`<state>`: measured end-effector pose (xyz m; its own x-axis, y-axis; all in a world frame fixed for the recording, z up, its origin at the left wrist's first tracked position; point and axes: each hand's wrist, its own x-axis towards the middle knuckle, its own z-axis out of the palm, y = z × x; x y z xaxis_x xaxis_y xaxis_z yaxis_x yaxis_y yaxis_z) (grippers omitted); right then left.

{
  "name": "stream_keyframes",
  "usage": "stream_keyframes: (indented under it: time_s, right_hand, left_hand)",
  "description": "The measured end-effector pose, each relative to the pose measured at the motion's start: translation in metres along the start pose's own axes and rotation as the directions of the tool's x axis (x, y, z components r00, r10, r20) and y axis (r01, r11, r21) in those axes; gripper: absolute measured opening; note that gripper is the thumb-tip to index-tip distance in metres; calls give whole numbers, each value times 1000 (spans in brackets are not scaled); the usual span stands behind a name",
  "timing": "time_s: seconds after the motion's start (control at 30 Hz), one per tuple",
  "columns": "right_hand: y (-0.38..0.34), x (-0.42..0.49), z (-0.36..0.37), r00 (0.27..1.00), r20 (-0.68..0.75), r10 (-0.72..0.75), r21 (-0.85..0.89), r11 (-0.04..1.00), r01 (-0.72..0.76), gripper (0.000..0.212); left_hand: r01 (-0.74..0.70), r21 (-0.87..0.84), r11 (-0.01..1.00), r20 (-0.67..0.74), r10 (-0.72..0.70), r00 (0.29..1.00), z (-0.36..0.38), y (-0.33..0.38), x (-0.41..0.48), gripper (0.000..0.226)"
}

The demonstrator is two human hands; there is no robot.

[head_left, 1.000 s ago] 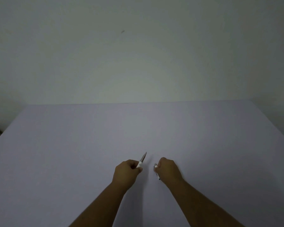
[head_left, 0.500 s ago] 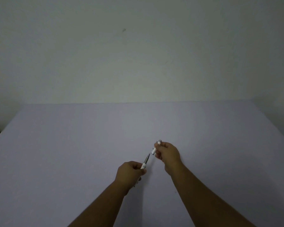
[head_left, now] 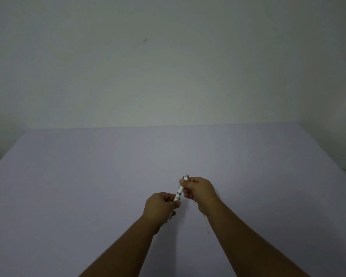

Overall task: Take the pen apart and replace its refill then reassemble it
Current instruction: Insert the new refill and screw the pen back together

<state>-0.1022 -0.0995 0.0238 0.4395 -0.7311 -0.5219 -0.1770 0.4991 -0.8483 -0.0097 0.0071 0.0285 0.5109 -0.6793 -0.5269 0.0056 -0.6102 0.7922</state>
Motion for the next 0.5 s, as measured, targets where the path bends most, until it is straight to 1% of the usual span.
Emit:
stream_keyframes:
  time_s: [0.17,0.33,0.5]
  right_hand:
    - [0,-1,-7,998,59,9,4,1000,-9,6]
    - [0,0,-10,999,50,4,-9,1000,-3,7]
    - [2,2,-13,999,52,17,-21,1000,-16,12]
  left_hand:
    - [26,-28,999,22,-26,999,5,-1,-1,17]
    - [6,-16,1000,-19,-6,1000,10,0,-1,16]
    - [7,-24,1000,-24,-8,1000,14,-1,0,17]
